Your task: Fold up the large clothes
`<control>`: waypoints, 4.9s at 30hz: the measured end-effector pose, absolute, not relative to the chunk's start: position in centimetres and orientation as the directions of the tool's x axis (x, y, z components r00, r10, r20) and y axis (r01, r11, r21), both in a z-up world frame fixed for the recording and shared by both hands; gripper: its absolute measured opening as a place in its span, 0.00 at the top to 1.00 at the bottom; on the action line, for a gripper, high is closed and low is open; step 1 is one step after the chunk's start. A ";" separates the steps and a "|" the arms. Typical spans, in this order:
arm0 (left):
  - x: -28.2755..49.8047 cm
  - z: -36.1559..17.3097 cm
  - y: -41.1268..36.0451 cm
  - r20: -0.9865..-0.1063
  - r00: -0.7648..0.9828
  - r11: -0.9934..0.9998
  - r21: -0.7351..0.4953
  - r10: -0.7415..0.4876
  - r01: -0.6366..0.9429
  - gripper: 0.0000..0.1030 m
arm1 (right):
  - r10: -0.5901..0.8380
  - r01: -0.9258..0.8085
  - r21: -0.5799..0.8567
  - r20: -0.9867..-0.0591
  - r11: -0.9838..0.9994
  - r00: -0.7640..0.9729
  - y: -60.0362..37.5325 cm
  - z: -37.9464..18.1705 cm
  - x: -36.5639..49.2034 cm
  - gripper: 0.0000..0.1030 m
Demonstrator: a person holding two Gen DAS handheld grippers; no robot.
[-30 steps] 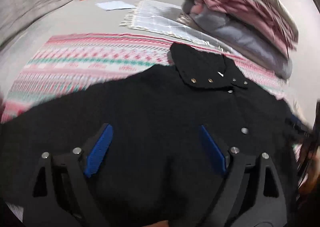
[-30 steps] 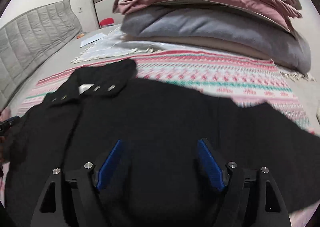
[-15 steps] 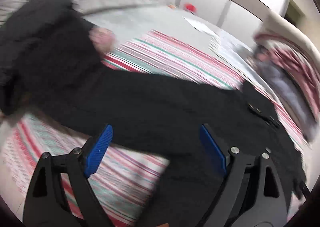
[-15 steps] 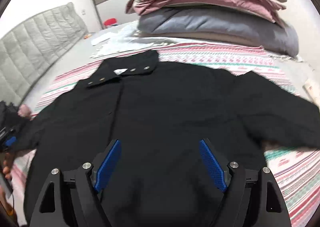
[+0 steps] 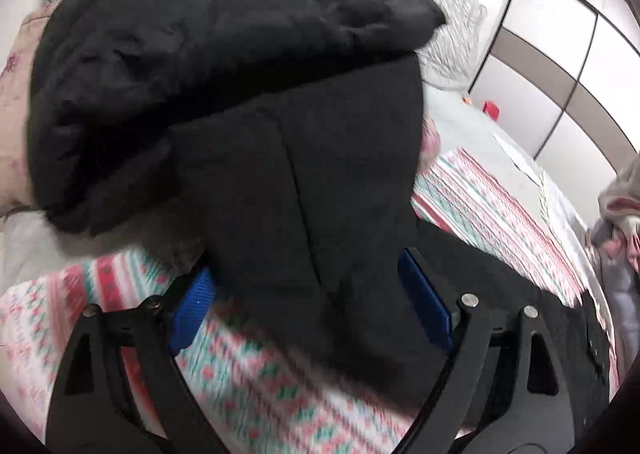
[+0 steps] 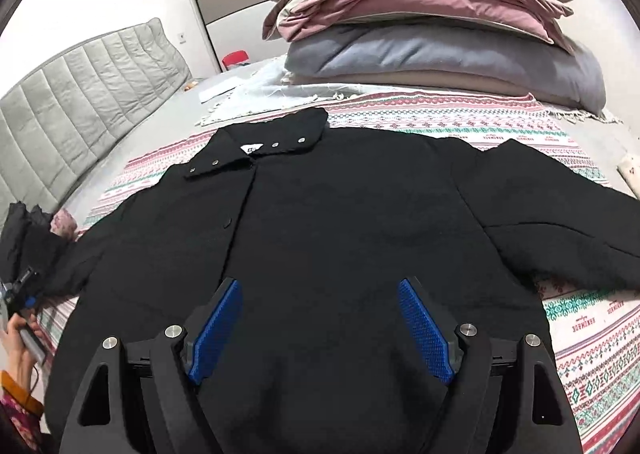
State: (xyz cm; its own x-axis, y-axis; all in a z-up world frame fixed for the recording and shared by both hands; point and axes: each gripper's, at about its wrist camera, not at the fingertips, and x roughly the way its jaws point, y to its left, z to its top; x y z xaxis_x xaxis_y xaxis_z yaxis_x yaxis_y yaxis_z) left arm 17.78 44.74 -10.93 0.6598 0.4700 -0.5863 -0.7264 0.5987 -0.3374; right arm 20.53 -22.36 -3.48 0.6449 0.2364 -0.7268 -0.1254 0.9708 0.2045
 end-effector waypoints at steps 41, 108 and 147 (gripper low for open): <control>23.4 -3.3 9.0 -0.411 0.833 0.925 -0.247 -0.370 0.290 0.83 | 0.313 -0.177 0.259 -0.751 0.950 0.582 -20.3 -5.1 21.4 0.21; 23.0 -9.4 19.4 -0.714 0.664 0.934 -0.352 -0.224 -0.064 0.10 | -0.045 0.488 0.386 -0.747 0.783 0.663 -46.8 -7.4 18.9 0.20; 23.9 -9.2 16.7 -0.666 0.701 0.946 -0.323 -0.256 0.039 0.10 | 0.056 0.032 0.229 -0.367 0.973 0.929 -32.4 12.6 23.9 0.90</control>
